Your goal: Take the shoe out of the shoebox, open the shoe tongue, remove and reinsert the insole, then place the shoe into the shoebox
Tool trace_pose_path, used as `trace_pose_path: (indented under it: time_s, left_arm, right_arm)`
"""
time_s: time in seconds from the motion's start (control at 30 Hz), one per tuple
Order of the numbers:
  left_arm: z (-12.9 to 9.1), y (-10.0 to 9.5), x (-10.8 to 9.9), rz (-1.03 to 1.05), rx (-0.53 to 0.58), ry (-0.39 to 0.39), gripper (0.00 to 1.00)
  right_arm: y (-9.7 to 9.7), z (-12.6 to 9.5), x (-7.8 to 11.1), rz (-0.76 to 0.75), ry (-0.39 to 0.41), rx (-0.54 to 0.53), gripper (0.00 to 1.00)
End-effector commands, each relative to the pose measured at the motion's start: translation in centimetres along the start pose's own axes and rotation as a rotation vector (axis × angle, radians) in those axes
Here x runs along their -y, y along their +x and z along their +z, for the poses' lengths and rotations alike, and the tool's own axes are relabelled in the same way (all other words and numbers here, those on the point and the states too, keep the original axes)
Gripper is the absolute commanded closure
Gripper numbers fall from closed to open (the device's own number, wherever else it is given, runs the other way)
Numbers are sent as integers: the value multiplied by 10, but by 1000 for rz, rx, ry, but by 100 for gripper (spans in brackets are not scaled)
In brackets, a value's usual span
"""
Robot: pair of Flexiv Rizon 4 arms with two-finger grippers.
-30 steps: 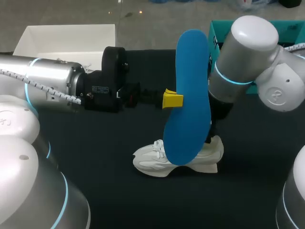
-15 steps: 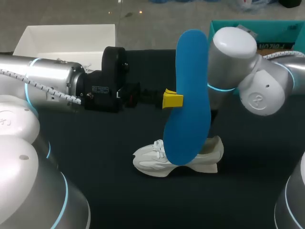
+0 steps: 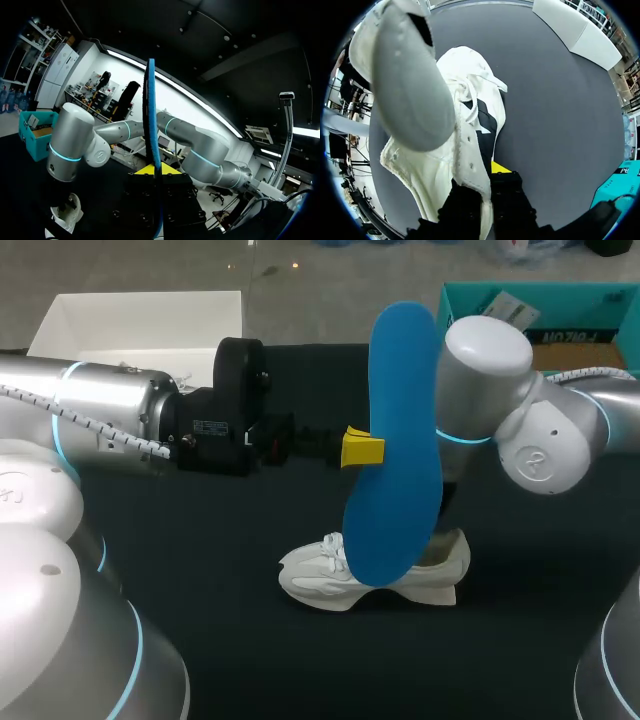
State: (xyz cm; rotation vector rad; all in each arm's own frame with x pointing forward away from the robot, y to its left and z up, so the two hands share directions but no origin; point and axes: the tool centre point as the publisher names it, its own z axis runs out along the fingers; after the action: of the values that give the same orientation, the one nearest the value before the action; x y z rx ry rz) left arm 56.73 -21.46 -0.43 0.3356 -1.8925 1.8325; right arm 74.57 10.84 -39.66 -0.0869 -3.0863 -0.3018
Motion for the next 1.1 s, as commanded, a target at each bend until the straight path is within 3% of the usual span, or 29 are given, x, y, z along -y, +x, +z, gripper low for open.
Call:
trace_pose_path:
  time_s: [0.03, 0.23, 0.33, 0.37, 0.5, 0.6, 0.7, 1.1]
  left_arm:
    - [1, -1, 1, 0, 0, -1, 100]
    - [1, -1, 1, 0, 0, -1, 100]
    - [1, -1, 1, 0, 0, -1, 100]
    - [1, -1, 1, 0, 0, -1, 100]
    - [1, -1, 1, 0, 0, -1, 100]
    - [1, -1, 1, 0, 0, -1, 100]
    - [1, -1, 1, 0, 0, -1, 100]
    - [1, -1, 1, 0, 0, -1, 100]
  right_arm:
    - [3, -2, 4, -1, -7, 5, 100]
    - [5, -4, 0, 51, -23, 0, 100]
    - [6, -13, -10, 279, -62, 2, 100]
    - [5, -16, -12, 395, -92, -50, 100]
    - [9, -25, -14, 744, -94, -85, 100]
    - [13, -31, -10, 968, -156, -136, 100]
    - [19, -34, -21, 1001, -237, -195, 100]
    - [19, -34, -21, 1001, -237, -195, 100]
